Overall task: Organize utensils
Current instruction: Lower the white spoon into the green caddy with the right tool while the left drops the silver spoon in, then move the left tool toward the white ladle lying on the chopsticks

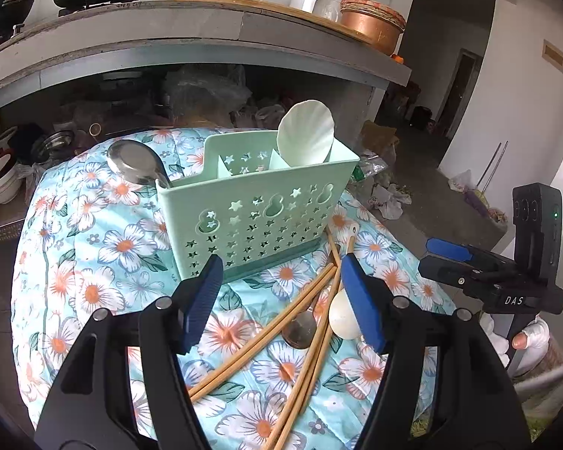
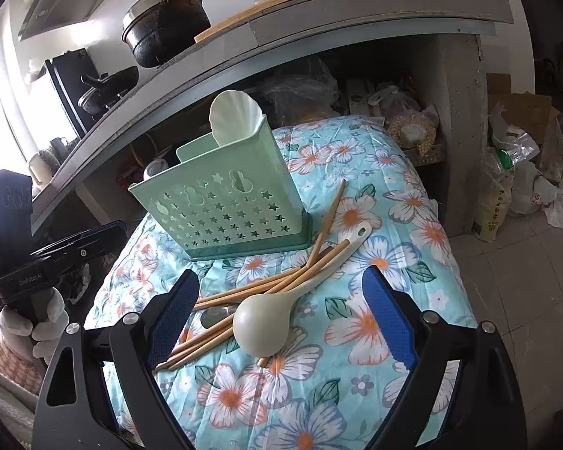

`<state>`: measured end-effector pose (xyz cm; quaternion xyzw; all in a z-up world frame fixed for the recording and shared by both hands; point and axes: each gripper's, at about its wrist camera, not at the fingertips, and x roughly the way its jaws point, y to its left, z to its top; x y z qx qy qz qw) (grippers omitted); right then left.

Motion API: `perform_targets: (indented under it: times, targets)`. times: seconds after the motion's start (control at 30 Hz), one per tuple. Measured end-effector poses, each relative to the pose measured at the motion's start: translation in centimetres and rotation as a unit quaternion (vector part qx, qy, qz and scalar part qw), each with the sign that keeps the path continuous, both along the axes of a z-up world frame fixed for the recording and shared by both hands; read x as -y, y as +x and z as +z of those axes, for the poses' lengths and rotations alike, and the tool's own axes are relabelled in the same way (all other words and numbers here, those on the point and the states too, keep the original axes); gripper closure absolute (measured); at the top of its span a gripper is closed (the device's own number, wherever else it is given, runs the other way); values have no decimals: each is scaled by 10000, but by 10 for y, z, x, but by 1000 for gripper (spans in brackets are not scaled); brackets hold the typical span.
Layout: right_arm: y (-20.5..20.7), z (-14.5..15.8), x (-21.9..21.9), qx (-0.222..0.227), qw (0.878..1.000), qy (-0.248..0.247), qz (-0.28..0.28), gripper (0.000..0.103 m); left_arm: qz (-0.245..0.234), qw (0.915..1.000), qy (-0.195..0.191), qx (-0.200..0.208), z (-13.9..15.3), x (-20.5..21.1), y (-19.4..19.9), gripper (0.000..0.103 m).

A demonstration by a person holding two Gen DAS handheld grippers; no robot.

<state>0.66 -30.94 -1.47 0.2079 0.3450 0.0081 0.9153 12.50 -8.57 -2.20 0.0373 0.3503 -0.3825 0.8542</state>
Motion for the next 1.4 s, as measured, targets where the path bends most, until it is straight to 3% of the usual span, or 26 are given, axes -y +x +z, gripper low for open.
perform_targets:
  times: [1.4]
  targets:
    - [7, -10, 6, -144, 9998, 46, -104, 17, -57, 9996, 278, -10, -15, 13, -3, 39]
